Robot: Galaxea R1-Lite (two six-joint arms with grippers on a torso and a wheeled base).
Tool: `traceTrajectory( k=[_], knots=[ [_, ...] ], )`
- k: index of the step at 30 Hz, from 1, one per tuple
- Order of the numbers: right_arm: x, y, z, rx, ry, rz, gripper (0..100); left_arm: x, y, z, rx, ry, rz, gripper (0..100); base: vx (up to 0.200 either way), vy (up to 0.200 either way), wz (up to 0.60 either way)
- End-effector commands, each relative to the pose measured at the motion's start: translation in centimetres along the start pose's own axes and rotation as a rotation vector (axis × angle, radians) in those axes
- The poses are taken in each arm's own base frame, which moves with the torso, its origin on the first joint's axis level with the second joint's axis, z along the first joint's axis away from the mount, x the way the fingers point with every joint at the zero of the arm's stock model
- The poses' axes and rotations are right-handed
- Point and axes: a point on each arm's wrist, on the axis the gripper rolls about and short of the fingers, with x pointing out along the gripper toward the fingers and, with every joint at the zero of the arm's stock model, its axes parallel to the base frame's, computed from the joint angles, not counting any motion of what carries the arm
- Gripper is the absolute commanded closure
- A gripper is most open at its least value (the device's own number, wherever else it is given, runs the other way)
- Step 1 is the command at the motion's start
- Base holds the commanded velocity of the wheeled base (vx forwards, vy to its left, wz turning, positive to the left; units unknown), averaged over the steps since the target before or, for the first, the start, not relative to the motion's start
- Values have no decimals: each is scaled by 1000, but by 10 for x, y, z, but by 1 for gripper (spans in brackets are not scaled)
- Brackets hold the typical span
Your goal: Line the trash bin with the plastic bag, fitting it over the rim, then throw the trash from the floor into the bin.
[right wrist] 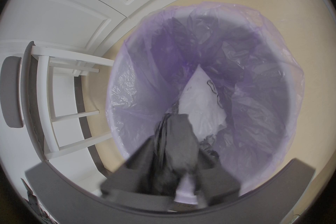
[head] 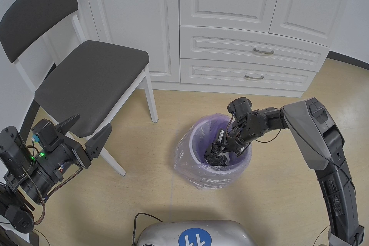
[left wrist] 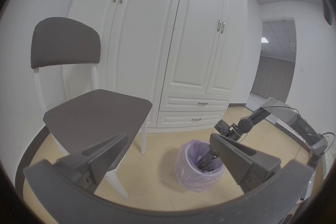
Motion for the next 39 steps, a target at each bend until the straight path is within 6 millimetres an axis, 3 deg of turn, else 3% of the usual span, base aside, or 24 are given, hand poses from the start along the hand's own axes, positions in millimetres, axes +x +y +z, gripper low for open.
traceTrajectory(
  k=[1,13,19,20,21,23,25,29,37,38,39],
  knots=[
    [-10,6,3,-4,-17,16,0,0,0,0,0,-2,-2,0,0,0,0],
    [-65,19,19,-3,-88,56,0,-1,0,2,0,-8,-1,0,0,0,0],
    [-113,28,16,-75,-174,6,0,0,-1,0,-1,-1,-3,0,0,0,0],
    [-113,28,16,-75,-174,6,0,0,-1,0,-1,-1,-3,0,0,0,0],
    [-134,24,12,-149,-225,-67,0,-1,-4,0,-1,-1,-19,0,0,0,0],
    [-147,18,11,-197,-279,-112,0,-4,-7,-2,-3,10,-32,0,0,0,0],
    [-185,4,-5,-294,-491,-197,0,-7,-14,-5,-2,25,-60,0,0,0,0],
    [-223,-11,-30,-368,-667,-189,0,-8,-16,0,18,-5,15,0,0,0,0],
    [-308,-41,-53,-433,-1111,-144,0,-12,3,22,42,-100,151,0,0,0,0],
    [-310,-42,-54,-433,-1119,-145,0,-12,3,23,42,-103,154,0,0,0,0],
    [-329,-47,-60,-434,-1189,-152,0,-14,9,31,48,-144,185,0,0,0,0]
  ],
)
